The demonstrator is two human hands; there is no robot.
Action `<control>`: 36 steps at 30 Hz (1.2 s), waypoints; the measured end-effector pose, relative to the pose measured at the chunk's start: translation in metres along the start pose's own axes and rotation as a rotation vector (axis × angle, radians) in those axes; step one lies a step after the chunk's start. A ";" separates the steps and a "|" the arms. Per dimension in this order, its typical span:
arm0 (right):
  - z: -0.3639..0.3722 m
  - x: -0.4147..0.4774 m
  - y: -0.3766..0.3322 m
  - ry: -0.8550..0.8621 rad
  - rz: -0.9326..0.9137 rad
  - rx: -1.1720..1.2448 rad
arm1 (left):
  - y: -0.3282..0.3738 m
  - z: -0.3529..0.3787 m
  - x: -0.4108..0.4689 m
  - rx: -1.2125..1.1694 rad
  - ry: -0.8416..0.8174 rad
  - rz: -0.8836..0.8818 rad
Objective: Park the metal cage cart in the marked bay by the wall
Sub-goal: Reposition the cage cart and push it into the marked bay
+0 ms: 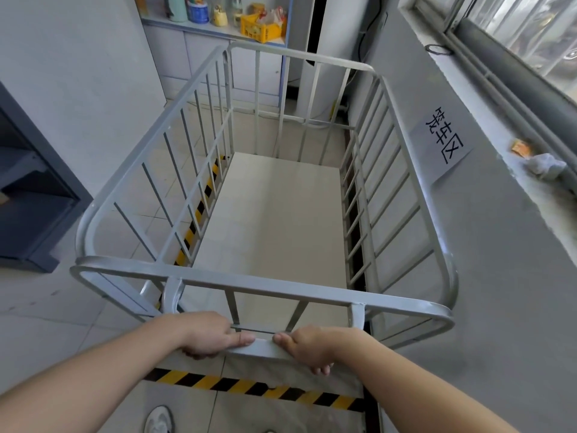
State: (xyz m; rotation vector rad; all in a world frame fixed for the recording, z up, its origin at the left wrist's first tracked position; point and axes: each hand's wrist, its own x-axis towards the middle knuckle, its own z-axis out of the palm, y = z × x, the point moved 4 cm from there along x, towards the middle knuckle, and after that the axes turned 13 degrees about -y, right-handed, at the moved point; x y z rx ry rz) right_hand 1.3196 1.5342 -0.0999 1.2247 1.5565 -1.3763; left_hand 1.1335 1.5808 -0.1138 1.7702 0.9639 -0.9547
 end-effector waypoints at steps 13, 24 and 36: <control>0.000 0.000 0.000 0.008 0.034 0.022 | -0.001 -0.002 0.002 -0.015 -0.053 -0.052; -0.020 -0.022 -0.003 0.219 0.165 -0.079 | 0.018 -0.050 -0.025 0.185 0.137 0.003; -0.070 -0.089 -0.022 0.439 0.218 -0.095 | 0.034 -0.103 -0.075 0.212 0.281 0.005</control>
